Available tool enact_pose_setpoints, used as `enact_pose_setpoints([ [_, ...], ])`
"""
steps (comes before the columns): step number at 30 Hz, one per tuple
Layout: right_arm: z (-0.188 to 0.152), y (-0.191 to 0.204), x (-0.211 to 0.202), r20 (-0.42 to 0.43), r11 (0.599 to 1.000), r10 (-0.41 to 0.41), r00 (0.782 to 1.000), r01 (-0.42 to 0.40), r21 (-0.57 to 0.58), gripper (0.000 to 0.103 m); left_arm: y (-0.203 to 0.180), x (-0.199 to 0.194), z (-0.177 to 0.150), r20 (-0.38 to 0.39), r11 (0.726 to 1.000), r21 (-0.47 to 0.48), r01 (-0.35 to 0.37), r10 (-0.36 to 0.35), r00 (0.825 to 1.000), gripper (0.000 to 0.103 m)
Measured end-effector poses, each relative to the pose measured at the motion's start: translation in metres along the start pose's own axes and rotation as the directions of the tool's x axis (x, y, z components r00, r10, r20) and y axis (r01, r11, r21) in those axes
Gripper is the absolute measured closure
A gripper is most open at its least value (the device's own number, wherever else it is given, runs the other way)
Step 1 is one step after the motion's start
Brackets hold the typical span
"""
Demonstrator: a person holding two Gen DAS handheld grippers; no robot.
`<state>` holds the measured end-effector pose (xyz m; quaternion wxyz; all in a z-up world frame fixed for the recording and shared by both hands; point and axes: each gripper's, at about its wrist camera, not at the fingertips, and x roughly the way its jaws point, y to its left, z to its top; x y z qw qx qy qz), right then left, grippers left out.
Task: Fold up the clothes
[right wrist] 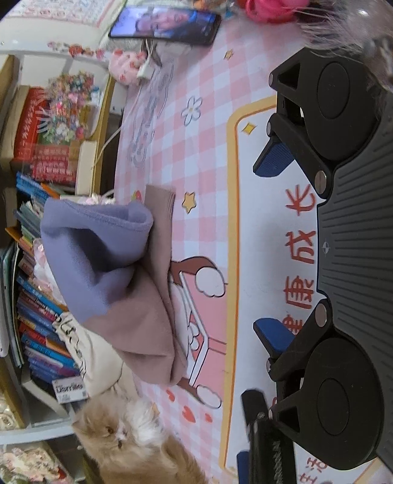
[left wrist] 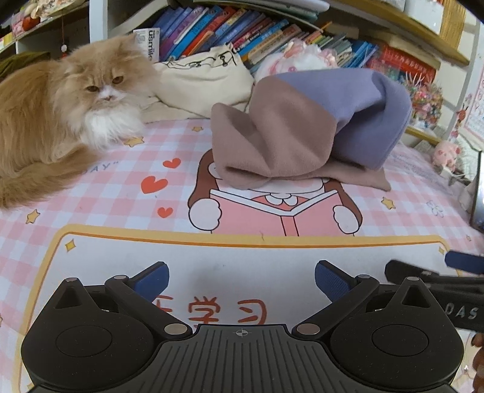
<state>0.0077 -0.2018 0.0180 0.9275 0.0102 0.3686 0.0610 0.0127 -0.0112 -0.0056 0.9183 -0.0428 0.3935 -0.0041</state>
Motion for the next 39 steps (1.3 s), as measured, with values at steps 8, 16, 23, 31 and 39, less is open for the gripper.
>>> enact_pose_setpoints([
  [8, 0.030, -0.025, 0.022, 0.023, 0.990, 0.134, 0.991, -0.133, -0.042, 0.016, -0.015, -0.006, 0.007, 0.015, 0.991, -0.021, -0.135, 0.135, 0.991, 0.000],
  [16, 0.081, -0.045, 0.067, 0.067, 0.988, 0.152, 0.986, -0.151, -0.021, 0.039, -0.019, -0.029, -0.005, 0.047, 0.972, -0.076, -0.223, 0.227, 0.973, 0.000],
  [23, 0.109, -0.039, 0.094, 0.073, 0.977, 0.197, 0.978, -0.191, -0.092, 0.096, -0.026, -0.039, -0.022, 0.016, 0.956, -0.061, -0.288, 0.290, 0.957, 0.000],
  [31, 0.057, 0.008, 0.027, -0.085, 0.778, 0.614, 0.784, -0.620, -0.098, 0.097, -0.030, -0.045, -0.022, 0.035, 0.936, 0.062, -0.347, 0.346, 0.938, 0.000],
  [39, 0.030, 0.001, 0.018, -0.163, 0.693, 0.712, 0.683, -0.721, 0.011, 0.093, -0.059, -0.062, -0.034, 0.050, 0.959, 0.217, -0.181, 0.175, 0.983, 0.000],
])
